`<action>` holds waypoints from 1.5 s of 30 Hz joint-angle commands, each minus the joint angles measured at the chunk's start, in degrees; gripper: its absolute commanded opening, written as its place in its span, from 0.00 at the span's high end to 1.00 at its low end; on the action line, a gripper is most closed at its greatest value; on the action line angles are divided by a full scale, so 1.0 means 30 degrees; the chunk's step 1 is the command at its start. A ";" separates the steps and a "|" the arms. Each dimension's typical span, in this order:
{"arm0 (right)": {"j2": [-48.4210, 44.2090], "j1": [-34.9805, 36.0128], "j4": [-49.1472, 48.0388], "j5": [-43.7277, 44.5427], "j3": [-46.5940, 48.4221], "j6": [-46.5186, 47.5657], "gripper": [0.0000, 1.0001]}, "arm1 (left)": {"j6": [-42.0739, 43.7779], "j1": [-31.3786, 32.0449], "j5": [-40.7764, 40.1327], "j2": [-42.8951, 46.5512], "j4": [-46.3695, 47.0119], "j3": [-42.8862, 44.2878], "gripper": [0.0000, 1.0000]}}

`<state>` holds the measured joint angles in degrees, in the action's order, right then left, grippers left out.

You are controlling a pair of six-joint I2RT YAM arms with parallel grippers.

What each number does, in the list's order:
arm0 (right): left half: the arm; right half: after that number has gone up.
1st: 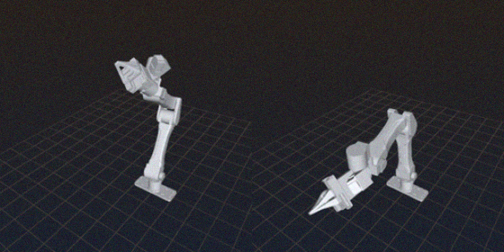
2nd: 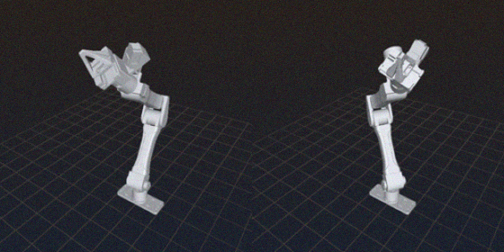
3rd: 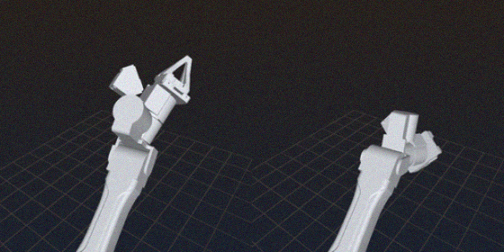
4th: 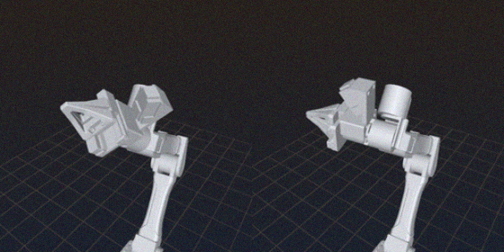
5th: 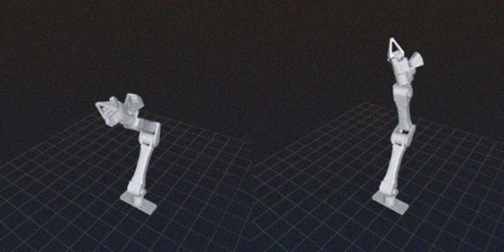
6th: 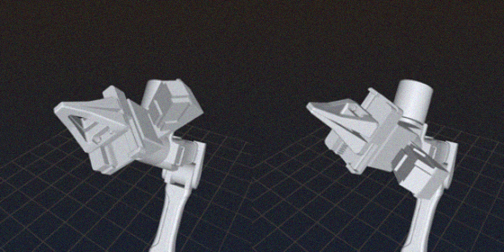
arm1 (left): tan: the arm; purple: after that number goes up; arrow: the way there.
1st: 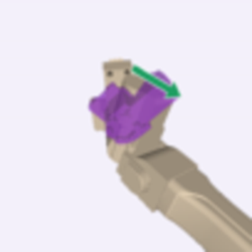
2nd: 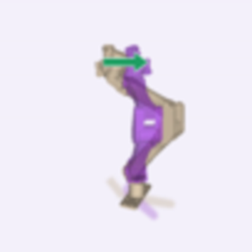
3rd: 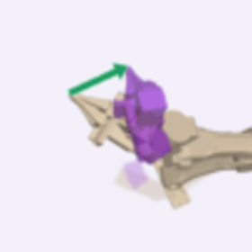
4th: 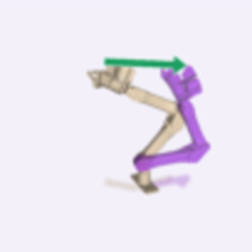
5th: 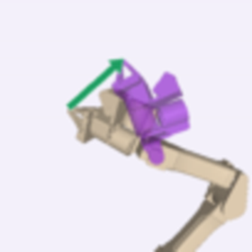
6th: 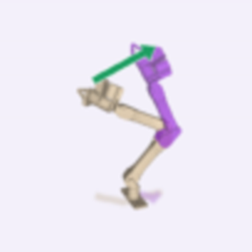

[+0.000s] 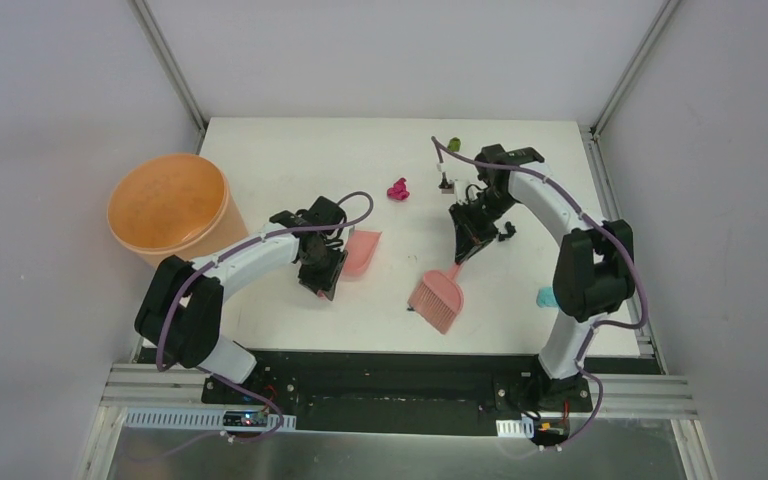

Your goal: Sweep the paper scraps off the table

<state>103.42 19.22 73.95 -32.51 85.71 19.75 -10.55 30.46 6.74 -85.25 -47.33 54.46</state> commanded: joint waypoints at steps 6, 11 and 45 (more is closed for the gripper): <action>0.2482 -0.0722 -0.0674 0.3097 0.6524 -0.0160 1.00 | -0.0476 0.0189 -0.0051 -0.0263 0.0166 0.0354 0.96; 0.6103 -0.2072 0.5088 -0.0859 1.4716 0.1227 1.00 | -0.0441 0.0189 -0.0005 0.0346 0.0267 0.0201 0.96; 1.3569 -0.1491 -1.7405 1.4763 1.8500 1.2789 1.00 | 0.0150 0.0190 0.0531 -0.1030 -0.1114 0.1147 0.97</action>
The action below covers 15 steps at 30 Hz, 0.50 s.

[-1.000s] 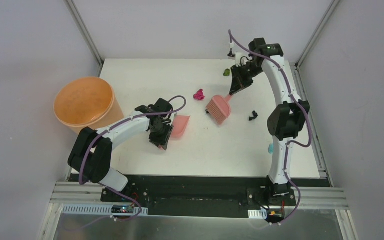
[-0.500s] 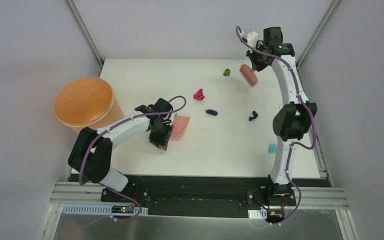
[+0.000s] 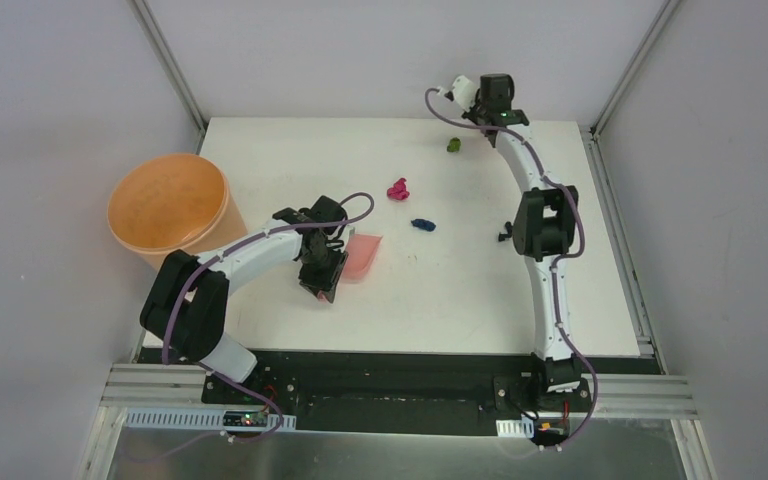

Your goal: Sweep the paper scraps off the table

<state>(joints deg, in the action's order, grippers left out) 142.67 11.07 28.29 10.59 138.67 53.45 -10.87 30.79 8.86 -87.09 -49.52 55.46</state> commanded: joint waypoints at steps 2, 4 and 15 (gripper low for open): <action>0.0568 0.1790 -0.1983 0.0198 0.0573 0.1817 1.00 | 0.0364 0.0095 0.0029 -0.0442 -0.0395 0.0819 0.97; 0.0191 0.2307 -0.1587 -0.0210 -0.0553 0.2070 1.00 | 0.0372 0.0080 0.0034 -0.0401 -0.0356 0.0816 0.97; -0.4987 0.4521 0.5415 -0.3266 -0.6184 0.2567 1.00 | 0.0214 0.0084 -0.0681 0.0117 -0.0393 0.0764 0.97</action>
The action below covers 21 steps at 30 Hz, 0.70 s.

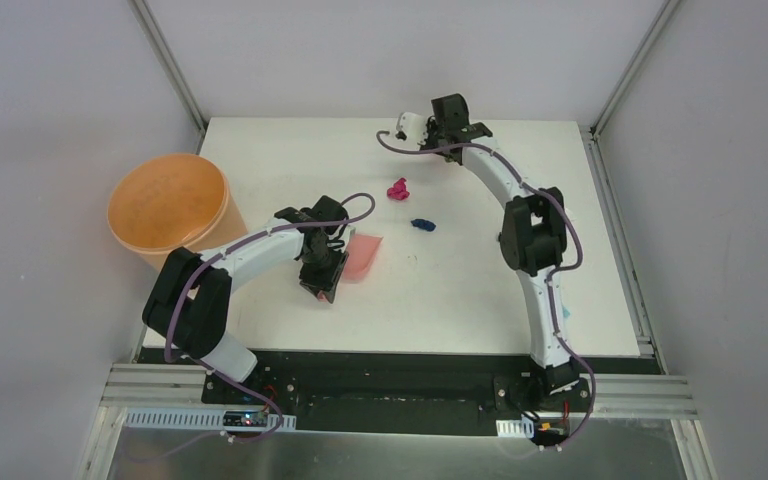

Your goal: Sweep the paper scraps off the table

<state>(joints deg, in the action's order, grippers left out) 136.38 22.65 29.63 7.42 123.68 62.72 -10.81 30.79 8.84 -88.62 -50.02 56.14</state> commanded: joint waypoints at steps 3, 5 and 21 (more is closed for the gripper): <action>-0.4815 0.1129 0.6868 -0.2288 -0.3278 -0.0714 1.00 | 0.0000 0.0080 -0.1091 0.0935 -0.0246 0.0482 0.97; -0.6070 0.1452 0.7686 -0.2292 -0.4747 -0.0954 1.00 | -0.0041 0.0080 -0.1193 0.1216 -0.0224 0.0398 0.97; -1.1276 0.2379 0.7441 -0.1531 -0.4196 -0.2803 1.00 | -0.0016 0.0080 -0.0996 0.2074 0.0120 0.0095 0.98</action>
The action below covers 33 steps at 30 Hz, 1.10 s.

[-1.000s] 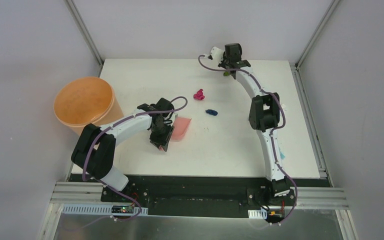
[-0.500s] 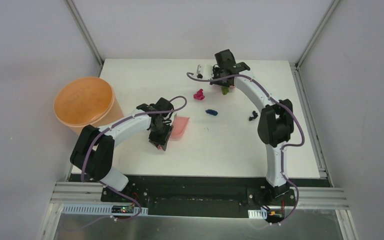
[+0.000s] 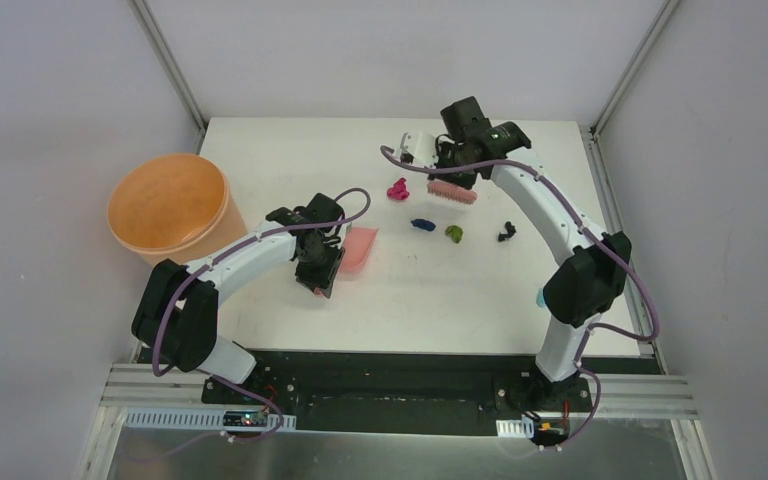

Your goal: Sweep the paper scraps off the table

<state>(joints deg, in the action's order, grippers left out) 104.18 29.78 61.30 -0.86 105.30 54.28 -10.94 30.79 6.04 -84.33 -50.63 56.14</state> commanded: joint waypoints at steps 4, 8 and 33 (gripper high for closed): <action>0.1011 0.0003 -0.5845 0.0996 0.2798 0.1398 1.00 | -0.0001 0.0080 0.0105 0.0624 0.0325 0.0026 0.97; 0.2564 0.0185 -0.9223 0.0961 0.2759 0.1990 1.00 | -0.0159 0.0083 0.0116 0.0675 0.0339 -0.0081 0.97; -0.2330 0.3102 -0.6421 0.1404 -0.9062 1.3754 1.00 | -0.0136 0.0051 0.0181 0.0280 0.0228 0.0022 0.98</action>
<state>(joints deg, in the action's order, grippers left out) 104.99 35.24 29.30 0.27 83.07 92.18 -11.16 30.79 6.09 -84.31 -51.94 55.83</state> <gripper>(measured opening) 0.081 0.298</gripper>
